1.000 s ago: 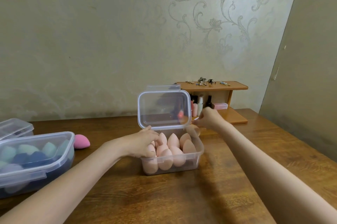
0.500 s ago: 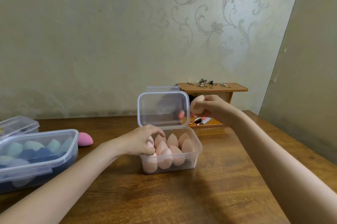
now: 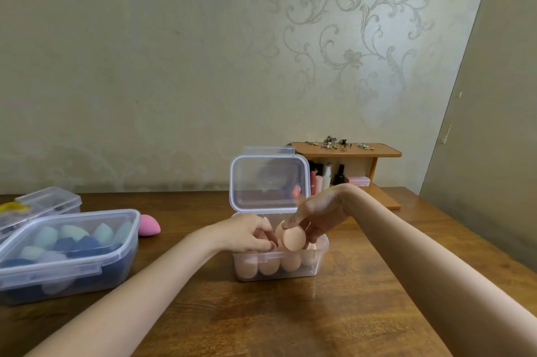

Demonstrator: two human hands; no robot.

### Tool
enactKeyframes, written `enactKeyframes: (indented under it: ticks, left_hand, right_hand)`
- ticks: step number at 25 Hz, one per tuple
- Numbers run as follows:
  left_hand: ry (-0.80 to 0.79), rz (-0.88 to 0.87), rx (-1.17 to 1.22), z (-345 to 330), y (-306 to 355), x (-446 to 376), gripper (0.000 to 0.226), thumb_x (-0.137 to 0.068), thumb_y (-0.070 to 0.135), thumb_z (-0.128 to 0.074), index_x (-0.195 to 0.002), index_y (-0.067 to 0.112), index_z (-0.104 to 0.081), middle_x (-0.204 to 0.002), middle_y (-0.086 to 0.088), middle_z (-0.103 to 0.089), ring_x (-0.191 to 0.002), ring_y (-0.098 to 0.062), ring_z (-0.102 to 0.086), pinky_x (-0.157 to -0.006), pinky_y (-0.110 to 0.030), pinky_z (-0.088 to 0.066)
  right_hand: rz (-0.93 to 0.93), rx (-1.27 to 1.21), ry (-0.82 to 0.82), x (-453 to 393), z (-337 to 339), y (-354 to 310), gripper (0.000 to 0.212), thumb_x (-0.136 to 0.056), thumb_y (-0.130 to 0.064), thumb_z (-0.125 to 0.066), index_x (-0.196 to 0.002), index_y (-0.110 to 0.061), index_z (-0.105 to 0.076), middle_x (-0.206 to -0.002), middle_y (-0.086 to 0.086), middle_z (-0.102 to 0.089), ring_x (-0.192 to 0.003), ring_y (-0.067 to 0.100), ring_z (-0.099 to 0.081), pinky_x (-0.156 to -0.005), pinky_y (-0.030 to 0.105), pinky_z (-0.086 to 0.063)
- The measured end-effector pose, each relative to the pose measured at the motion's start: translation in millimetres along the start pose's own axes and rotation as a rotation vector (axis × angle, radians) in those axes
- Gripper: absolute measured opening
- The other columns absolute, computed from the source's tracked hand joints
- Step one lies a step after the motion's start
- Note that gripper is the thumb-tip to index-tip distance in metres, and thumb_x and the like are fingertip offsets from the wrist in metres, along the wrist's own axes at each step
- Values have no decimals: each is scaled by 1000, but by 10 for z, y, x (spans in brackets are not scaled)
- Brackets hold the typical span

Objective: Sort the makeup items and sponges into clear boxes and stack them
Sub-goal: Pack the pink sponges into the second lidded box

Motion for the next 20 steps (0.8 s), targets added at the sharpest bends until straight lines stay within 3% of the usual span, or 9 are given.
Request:
enactKeyframes:
  ticks: [3, 6, 10, 13, 15, 17, 20]
  left_hand:
    - [38, -28, -51, -28, 15, -12, 15, -90, 21, -56, -91, 12, -67, -95, 0, -64, -82, -17, -56, -75, -32, -47]
    - [82, -42, -122, -59, 22, -28, 17, -91, 18, -54, -91, 8, -67, -78, 14, -53, -67, -3, -46, -63, -19, -36]
    - [89, -62, -162, -57, -31, -51, 22, -91, 20, -53, -100, 10, -69, -102, 3, -64, -74, -4, -48, -70, -19, -36]
    - [87, -66, -183, -72, 9, -39, 26, -92, 21, -52, -106, 9, -70, -107, 2, -63, -78, -7, -47, -68, -17, -34]
    - [78, -57, -213, -63, 26, -23, 27, -93, 23, -52, -109, 10, -69, -110, 1, -62, -84, -7, -46, -73, -18, -34]
    - [62, -46, -210, -53, 9, -27, 27, -92, 25, -52, -109, 13, -69, -110, 0, -62, -88, -9, -49, -78, -24, -40]
    - [44, -15, -235, -36, 8, -29, 26, -93, 25, -51, -107, 14, -70, -108, -3, -63, -91, -11, -53, -81, -28, -45]
  right_hand:
    - [-85, 74, -17, -103, -84, -77, 30, -96, -35, -45, -115, -11, -48, -97, 6, -54, -76, 14, -52, -62, 18, -44]
    - [-85, 88, 7, -138, -128, -81, 29, -94, -34, -49, -112, -12, -51, -99, 7, -52, -77, 13, -52, -66, 20, -39]
    - [7, -23, 129, -128, -123, -23, 38, -94, -21, -52, -127, -4, -47, -119, 12, -53, -103, 20, -53, -84, 25, -47]
    - [88, -14, 240, -65, -122, -10, 39, -91, -17, -58, -124, 3, -54, -129, 16, -56, -111, 24, -56, -97, 33, -48]
    - [128, 74, 335, -21, -124, -12, 34, -87, -20, -64, -114, 0, -62, -117, 13, -64, -103, 22, -61, -94, 32, -51]
    - [142, 248, 456, -26, -175, -7, 26, -83, -24, -68, -100, -5, -69, -89, 3, -67, -84, 14, -64, -77, 23, -54]
    - [180, 441, 680, -131, -305, -11, 22, -82, -24, -68, -90, -3, -71, -65, -4, -57, -62, 7, -52, -58, 15, -43]
Point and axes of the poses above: each hand's wrist, its own x-axis away from the middle knuckle, its own z-axis out of the back of the hand, y = z × x, the point moved 4 cm from there along -x, towards the middle knuckle
